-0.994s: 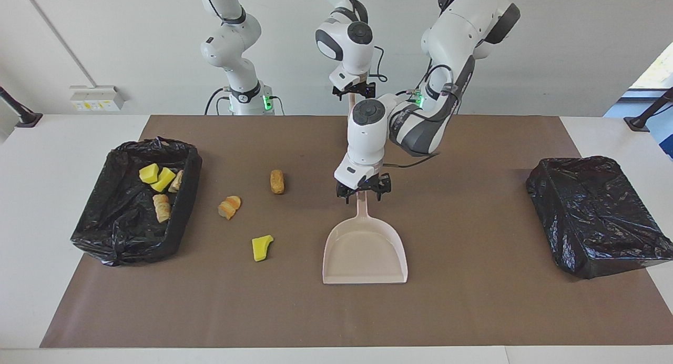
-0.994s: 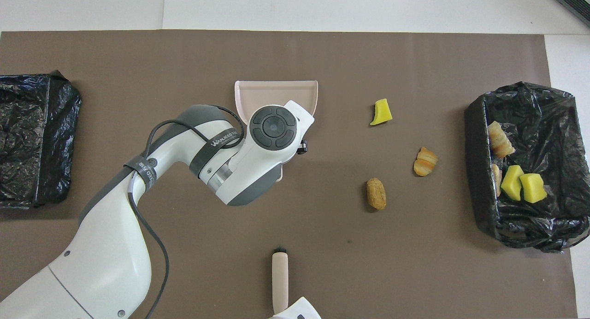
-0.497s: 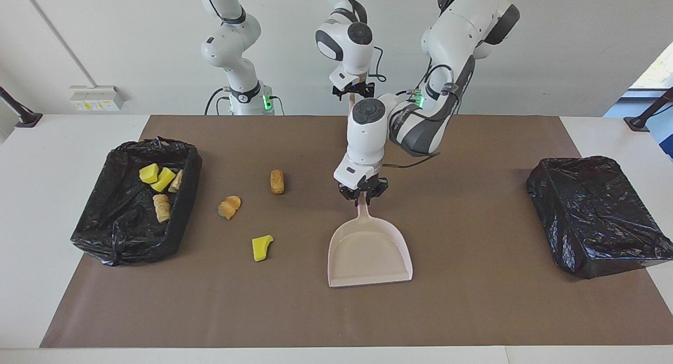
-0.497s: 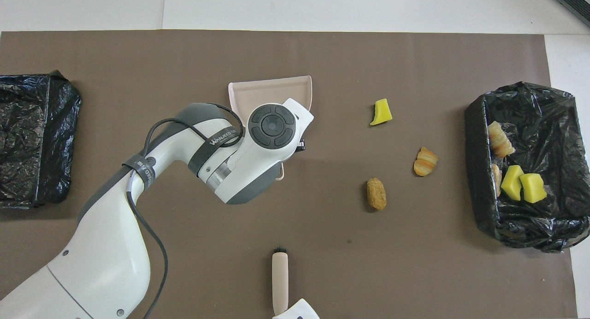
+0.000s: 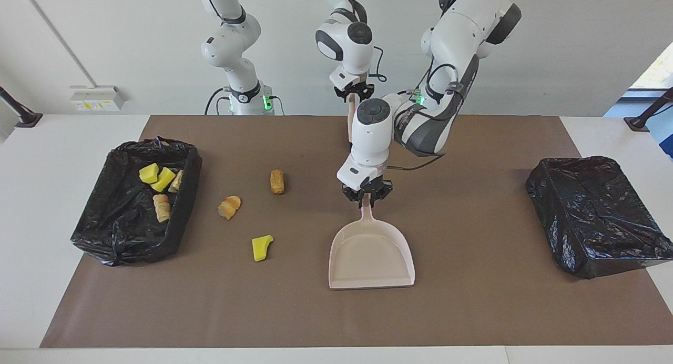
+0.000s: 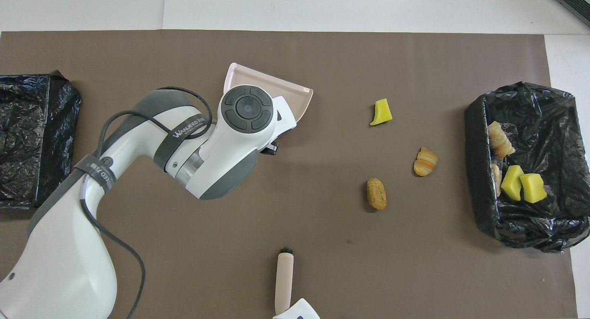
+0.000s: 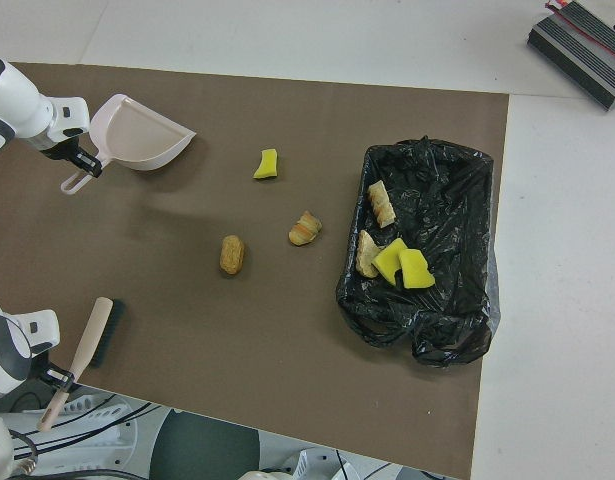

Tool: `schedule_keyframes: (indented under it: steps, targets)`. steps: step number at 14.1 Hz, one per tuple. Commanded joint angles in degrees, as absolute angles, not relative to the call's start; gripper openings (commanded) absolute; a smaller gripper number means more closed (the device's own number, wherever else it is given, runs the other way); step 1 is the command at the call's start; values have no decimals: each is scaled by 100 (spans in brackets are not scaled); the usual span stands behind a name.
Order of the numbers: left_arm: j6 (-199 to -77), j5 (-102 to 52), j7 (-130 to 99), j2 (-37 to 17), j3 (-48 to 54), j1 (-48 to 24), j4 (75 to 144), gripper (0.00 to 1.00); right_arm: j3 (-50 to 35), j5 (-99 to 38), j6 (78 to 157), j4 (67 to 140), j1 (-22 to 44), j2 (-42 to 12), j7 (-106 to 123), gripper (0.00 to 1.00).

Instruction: Sweep and dump trash in bin

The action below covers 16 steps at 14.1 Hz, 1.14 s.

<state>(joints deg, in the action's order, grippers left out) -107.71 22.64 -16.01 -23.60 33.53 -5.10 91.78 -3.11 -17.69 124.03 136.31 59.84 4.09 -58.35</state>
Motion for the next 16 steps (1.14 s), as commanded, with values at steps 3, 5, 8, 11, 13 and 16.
schedule_keyframes:
  steps: [3, 5, 8, 11, 13, 16]
  targets:
    - [-10503, 2276, 943, -1574, 3287, -141, 9763, 0, -237, -1626, 12245, 13448, 5530, 535, -5512, 0]
    - [-10590, 2276, 2646, -1503, 3270, -88, 9896, 0, -211, -1600, 11552, 13150, 5074, 720, -5161, 0]
    - [-10906, 2215, 3664, -1468, 3287, -105, 10116, 0, -211, -1039, 10296, 12789, 4274, 948, -4599, 0]
    - [-10969, 2224, 3700, -1337, 3357, -176, 10492, 0, -211, -285, 9538, 12709, 3588, 1028, -4088, 0]
    - [-11021, 2215, 3700, -1143, 3532, -176, 10774, 0, -246, 43, 9509, 12726, 3184, 985, -3763, 0]
    - [-11065, 2215, 3665, -1020, 3621, -176, 10969, 0, -264, 26, 9965, 12726, 2779, 835, -3306, 0]
